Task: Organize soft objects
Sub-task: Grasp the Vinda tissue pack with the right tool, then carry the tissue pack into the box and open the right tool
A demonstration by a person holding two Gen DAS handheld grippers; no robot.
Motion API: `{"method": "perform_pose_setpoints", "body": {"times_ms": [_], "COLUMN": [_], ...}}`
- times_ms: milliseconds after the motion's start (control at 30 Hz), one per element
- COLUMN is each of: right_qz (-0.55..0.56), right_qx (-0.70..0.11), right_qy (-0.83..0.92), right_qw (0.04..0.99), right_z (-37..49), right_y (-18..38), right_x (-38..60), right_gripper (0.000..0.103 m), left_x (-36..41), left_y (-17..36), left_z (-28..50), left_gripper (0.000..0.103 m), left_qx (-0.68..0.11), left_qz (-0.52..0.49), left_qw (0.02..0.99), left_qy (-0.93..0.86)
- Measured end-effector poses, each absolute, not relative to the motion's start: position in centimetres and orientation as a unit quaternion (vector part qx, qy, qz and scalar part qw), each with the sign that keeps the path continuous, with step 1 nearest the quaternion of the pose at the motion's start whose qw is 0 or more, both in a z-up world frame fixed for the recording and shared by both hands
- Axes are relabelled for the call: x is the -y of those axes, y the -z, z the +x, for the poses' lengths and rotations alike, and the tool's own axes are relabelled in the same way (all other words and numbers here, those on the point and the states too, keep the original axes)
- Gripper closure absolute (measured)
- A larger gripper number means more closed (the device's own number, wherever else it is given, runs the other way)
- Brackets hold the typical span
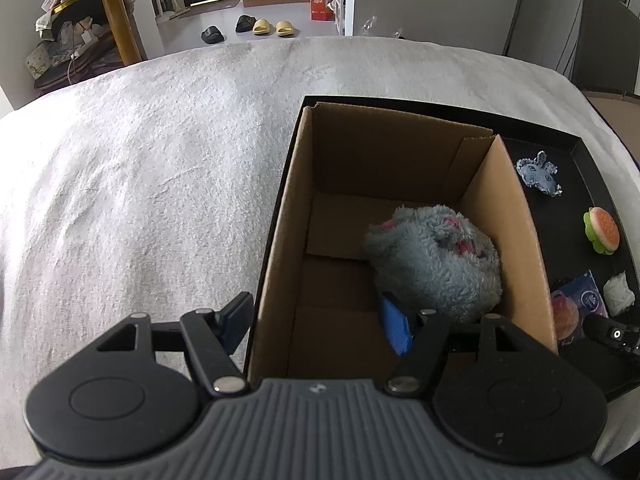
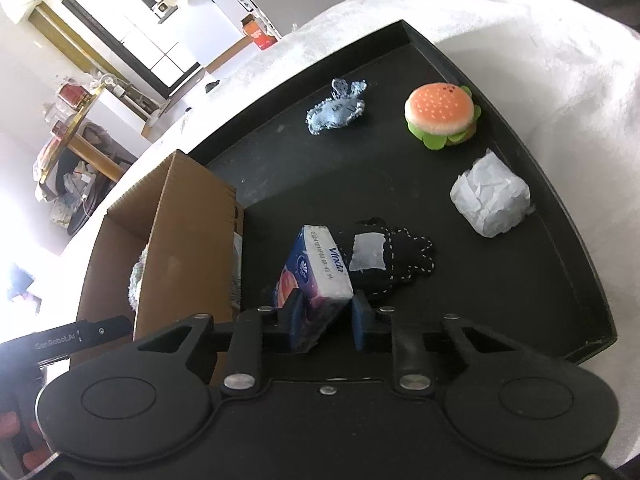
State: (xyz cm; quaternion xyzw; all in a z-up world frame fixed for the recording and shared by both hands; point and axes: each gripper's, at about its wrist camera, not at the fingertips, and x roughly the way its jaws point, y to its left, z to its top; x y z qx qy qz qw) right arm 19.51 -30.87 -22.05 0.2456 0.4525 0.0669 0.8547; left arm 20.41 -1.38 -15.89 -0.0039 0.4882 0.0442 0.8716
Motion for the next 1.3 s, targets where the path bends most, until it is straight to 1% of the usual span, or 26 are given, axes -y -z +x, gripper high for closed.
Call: {"method": "perform_pose_setpoints", "body": {"times_ms": [167,833,1300], "right_qz": [0.237,0.174,0.150], "right_qx": [-0.439,-0.384,-0.355], "right_qy": [-0.066,-0.068,-0.078], "right_qw": [0.864,0.904,0.920], "right_z": [19.4,19.5,20.9], "right_y": [20.9,14.7,11.6], "right_x": [30.6,27.4,24.4], "right_gripper": [0.086,0.086,0.086], "left_x": [0.9,-0.6,-2.9], "left_y": [15.6,14.5,14.4], "left_z": [20.3,19.4,18.9], "left_gripper": [0.036,0.036,0.036], "left_qx": [-0.487,-0.466,-0.452], "left_qz": [-0.016,-0.049,-0.078], "left_qw": [0.872,0.882,0.888], "left_qy": [-0.043,-0.037,-0.035]}}
